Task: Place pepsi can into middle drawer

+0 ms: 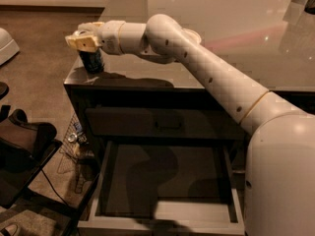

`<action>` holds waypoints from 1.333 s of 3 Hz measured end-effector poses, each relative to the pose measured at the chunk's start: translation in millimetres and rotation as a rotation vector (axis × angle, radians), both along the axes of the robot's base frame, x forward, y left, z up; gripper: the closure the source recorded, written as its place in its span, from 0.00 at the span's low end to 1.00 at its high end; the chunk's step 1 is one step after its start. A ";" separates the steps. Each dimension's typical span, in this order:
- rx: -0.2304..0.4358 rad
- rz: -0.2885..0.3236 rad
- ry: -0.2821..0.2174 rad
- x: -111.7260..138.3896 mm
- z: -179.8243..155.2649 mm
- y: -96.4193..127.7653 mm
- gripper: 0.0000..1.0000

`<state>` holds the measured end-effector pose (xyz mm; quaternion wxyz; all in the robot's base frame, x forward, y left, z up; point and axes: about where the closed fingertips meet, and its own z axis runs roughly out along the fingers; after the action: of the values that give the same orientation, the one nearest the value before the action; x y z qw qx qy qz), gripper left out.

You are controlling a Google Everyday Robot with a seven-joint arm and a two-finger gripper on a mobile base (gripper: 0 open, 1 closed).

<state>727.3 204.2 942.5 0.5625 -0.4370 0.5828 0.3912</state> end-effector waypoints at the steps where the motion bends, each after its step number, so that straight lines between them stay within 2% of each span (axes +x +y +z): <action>1: 0.009 0.007 -0.017 -4.1 19.0 -5.3 1.00; 2: -0.007 -0.004 -0.043 -30.6 53.2 -28.8 1.00; 3: -0.054 -0.059 -0.018 -69.4 73.9 -68.8 1.00; 4: -0.078 -0.106 0.062 -109.0 43.3 -102.6 1.00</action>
Offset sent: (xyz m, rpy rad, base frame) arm -0.0736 -0.0743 0.1078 -0.0479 -0.0943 -0.0324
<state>618.3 101.7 985.8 0.5468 -0.4150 0.6368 0.3512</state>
